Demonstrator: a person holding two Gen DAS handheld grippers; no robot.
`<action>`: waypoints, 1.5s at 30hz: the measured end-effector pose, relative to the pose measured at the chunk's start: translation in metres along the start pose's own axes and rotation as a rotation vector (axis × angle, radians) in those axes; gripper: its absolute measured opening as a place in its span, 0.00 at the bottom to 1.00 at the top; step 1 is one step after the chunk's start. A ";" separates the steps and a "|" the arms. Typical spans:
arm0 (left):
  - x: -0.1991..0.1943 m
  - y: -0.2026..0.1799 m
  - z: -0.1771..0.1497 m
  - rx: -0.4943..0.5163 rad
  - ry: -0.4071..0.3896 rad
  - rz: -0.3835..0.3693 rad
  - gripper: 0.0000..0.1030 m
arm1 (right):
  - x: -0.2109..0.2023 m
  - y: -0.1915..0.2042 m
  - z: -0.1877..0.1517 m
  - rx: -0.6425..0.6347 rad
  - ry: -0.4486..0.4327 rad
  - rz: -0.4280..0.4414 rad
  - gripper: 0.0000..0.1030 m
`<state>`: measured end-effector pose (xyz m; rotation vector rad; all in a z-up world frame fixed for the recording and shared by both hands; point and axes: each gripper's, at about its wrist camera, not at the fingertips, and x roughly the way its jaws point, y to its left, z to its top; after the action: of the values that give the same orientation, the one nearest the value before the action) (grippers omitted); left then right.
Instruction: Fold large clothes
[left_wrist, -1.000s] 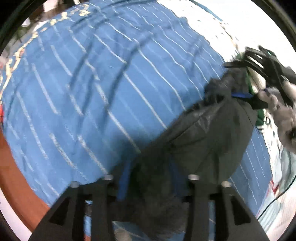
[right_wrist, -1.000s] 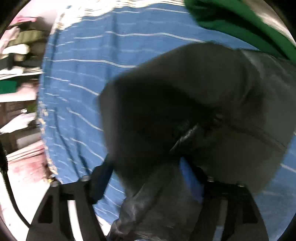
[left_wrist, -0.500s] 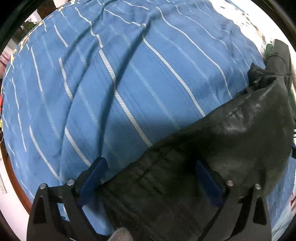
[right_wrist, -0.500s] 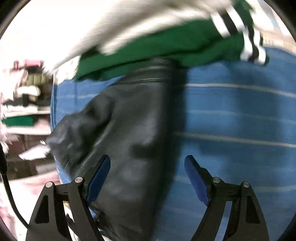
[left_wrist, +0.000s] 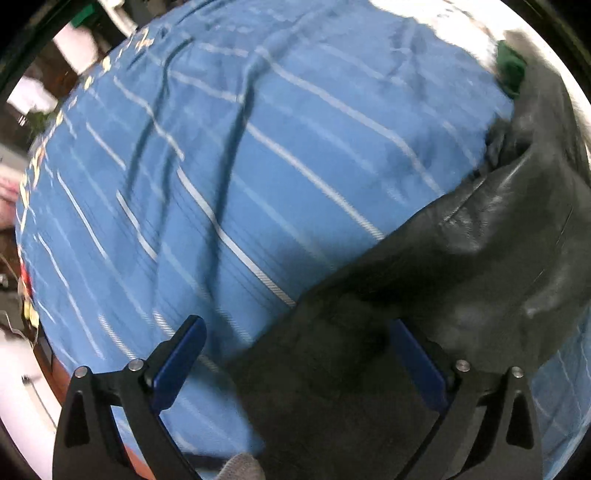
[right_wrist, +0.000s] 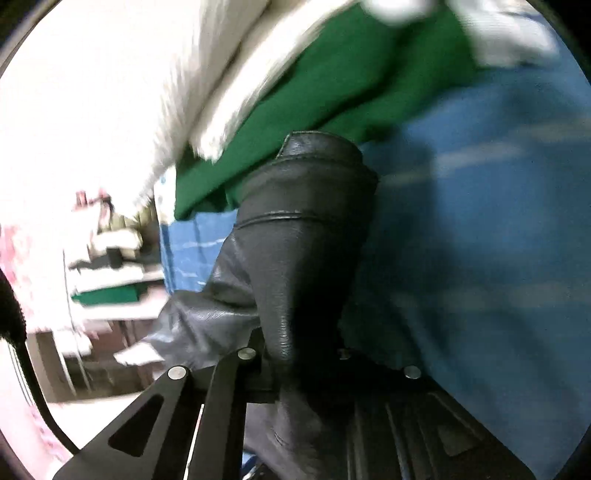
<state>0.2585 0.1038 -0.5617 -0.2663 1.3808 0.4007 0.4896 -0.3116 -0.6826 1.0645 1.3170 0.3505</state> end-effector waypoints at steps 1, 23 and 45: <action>-0.008 0.001 0.000 0.008 -0.007 -0.002 1.00 | -0.017 -0.010 -0.011 0.034 -0.021 -0.012 0.10; -0.037 -0.096 -0.009 0.111 -0.071 0.008 1.00 | -0.153 0.039 -0.143 -0.219 0.020 -0.395 0.63; -0.025 -0.057 -0.030 0.039 0.009 -0.042 1.00 | -0.055 0.056 -0.110 -0.375 0.171 -0.514 0.36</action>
<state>0.2529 0.0368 -0.5456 -0.2652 1.3877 0.3381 0.3944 -0.2766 -0.5928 0.3679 1.5489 0.2865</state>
